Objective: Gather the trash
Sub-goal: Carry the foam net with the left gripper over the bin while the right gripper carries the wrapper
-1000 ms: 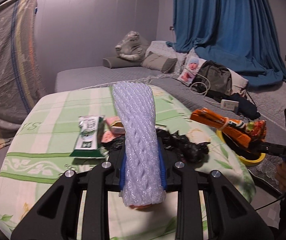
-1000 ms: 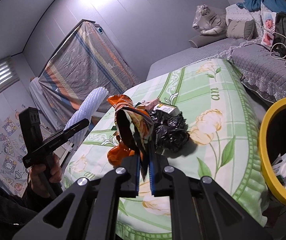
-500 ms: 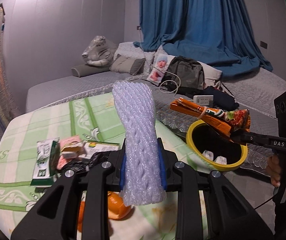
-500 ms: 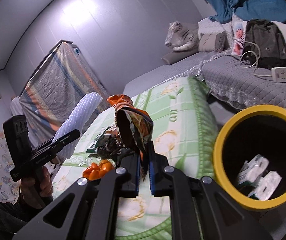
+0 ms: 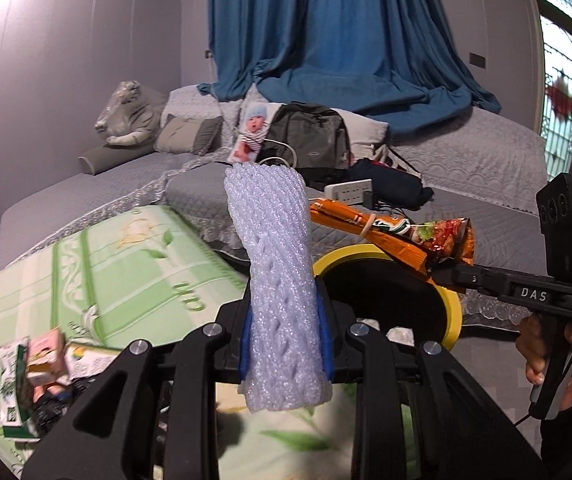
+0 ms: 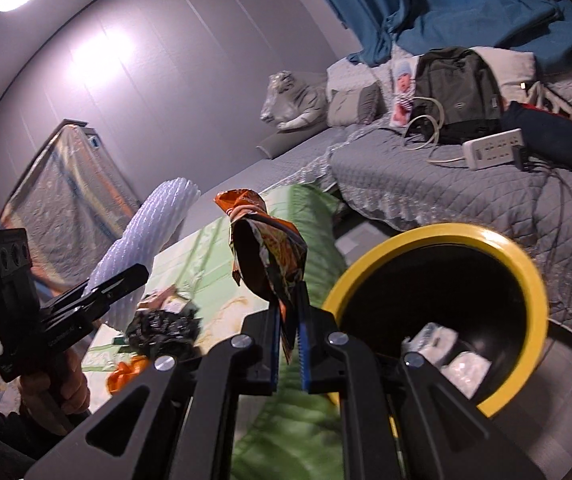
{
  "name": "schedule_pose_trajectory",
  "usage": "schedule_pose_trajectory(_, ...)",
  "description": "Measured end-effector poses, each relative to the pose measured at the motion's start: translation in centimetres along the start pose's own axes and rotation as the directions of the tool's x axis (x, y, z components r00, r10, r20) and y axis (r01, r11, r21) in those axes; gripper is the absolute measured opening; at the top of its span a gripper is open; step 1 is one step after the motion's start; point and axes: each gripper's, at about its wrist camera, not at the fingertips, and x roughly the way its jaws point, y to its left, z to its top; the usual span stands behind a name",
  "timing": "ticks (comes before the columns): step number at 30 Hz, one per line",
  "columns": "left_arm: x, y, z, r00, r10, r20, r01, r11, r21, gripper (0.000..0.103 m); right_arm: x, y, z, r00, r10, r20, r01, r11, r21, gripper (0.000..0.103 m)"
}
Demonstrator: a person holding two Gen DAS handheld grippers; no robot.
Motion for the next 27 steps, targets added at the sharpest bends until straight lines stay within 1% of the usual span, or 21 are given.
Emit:
schedule_pose_trajectory(1,0.7,-0.5,0.2,1.0,-0.015,-0.004,0.015,1.0,0.0,0.025,-0.1,-0.6,0.1,1.0,-0.02,0.007,0.02,1.0,0.004,0.007)
schedule_pose_trajectory(3,2.0,-1.3,0.5,0.999,-0.037,-0.015,0.037,0.999,0.0,0.025,-0.2,-1.6,0.2,0.999,-0.036,0.013,0.036,0.999,0.02,0.007)
schedule_pose_trajectory(5,3.2,-2.0,0.7,0.998,-0.049,-0.025,0.049,0.999,0.0,0.025,-0.4,-2.5,0.2,0.998,-0.063,0.02,0.062,0.998,0.032,0.007)
schedule_pose_trajectory(7,4.1,-2.6,0.9,0.998,-0.059,-0.034,0.059,0.998,0.003,0.025,-0.5,-3.5,0.1,0.994,-0.106,0.027,0.105,0.994,0.042,0.007)
schedule_pose_trajectory(9,5.0,-3.0,1.0,0.997,-0.068,-0.043,0.067,0.998,-0.008,0.025,-0.5,-4.4,0.0,0.983,-0.182,0.029,0.18,0.982,0.048,0.007)
schedule_pose_trajectory(10,5.3,-3.2,1.0,0.996,-0.071,-0.048,0.07,0.997,-0.013,0.025,-0.2,-4.7,0.0,0.98,-0.199,0.024,0.197,0.979,0.052,0.007)
schedule_pose_trajectory(12,6.1,-3.6,0.9,0.996,-0.071,-0.059,0.07,0.997,-0.017,0.025,0.1,-5.7,-0.2,0.978,-0.206,0.011,0.205,0.976,0.075,0.007)
schedule_pose_trajectory(15,7.1,-3.6,0.6,0.995,-0.064,-0.071,0.062,0.998,-0.024,0.025,0.5,-6.6,-0.6,0.965,-0.26,0.003,0.259,0.962,0.09,0.007)
schedule_pose_trajectory(18,8.0,-3.7,0.5,0.994,-0.071,-0.08,0.068,0.997,-0.04,0.025,1.2,-7.4,-0.8,0.966,-0.257,-0.017,0.257,0.96,0.107,0.007)
schedule_pose_trajectory(22,9.3,-4.1,0.5,0.993,-0.074,-0.088,0.07,0.997,-0.044,0.025,2.5,-8.2,-0.9,0.949,-0.311,-0.052,0.315,0.943,0.105,0.007)
schedule_pose_trajectory(27,11.3,-5.1,0.4,0.991,-0.082,-0.108,0.079,0.996,-0.035,0.026,3.7,-9.2,-0.9,0.945,-0.315,-0.09,0.325,0.937,0.128,0.007)
